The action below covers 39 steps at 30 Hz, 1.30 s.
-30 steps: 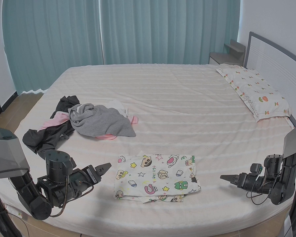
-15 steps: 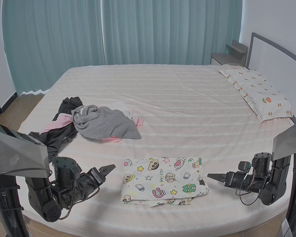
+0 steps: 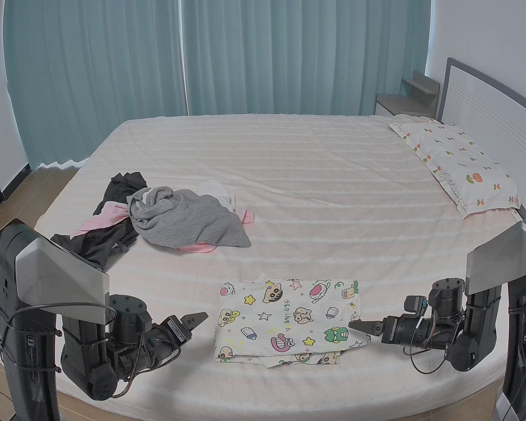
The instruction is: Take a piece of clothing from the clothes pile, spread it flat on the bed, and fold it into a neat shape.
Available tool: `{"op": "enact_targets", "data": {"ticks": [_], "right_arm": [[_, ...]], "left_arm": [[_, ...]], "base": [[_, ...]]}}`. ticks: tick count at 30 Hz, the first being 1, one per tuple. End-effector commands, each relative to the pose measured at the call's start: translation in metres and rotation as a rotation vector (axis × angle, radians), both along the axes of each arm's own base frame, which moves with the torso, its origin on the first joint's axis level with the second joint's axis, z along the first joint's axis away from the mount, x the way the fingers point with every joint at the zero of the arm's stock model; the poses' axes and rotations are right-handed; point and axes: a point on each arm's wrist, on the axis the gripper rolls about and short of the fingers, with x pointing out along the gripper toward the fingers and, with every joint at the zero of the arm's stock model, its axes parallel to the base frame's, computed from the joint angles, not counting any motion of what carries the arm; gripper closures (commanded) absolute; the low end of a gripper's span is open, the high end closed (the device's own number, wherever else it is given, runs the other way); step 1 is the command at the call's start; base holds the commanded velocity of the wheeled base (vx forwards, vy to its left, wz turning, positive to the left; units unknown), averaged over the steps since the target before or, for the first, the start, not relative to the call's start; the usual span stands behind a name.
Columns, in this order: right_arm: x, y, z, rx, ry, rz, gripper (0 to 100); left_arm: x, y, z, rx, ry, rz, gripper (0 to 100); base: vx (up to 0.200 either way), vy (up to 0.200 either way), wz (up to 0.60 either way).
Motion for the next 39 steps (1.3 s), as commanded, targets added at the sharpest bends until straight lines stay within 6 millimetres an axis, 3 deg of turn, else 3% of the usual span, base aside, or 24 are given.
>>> {"op": "enact_targets", "data": {"ticks": [1,4,5,11,22,30,39], "right_arm": [[0.001,0.005,0.000,0.005,-0.017,0.017,0],[0.001,0.016,-0.001,0.008,-0.027,0.053,0],[0.001,0.017,-0.001,0.009,-0.028,0.056,100],[-0.003,0.020,-0.002,0.005,-0.015,0.073,100],[-0.004,0.004,0.004,0.004,-0.011,0.019,100],[-0.017,-0.002,0.018,0.006,-0.014,0.013,100],[-0.027,-0.007,0.015,-0.008,0.035,0.006,100]], "left_arm": [[0.001,-0.001,0.000,-0.004,-0.013,0.000,0],[0.001,-0.001,0.000,-0.003,-0.011,-0.001,0],[0.001,-0.001,0.000,-0.003,-0.011,-0.001,0],[0.000,-0.001,-0.001,0.000,-0.009,0.002,0],[0.000,-0.001,-0.002,0.005,-0.005,0.002,0],[-0.001,-0.001,-0.002,0.007,-0.004,0.001,0],[-0.001,-0.001,-0.002,0.007,-0.004,0.003,0]], "base": [[0.000,0.000,0.00],[0.000,0.000,0.00],[0.000,0.000,0.00],[0.000,0.000,0.00],[0.000,0.000,0.00],[0.000,0.000,0.00],[0.000,0.000,0.00]]}}
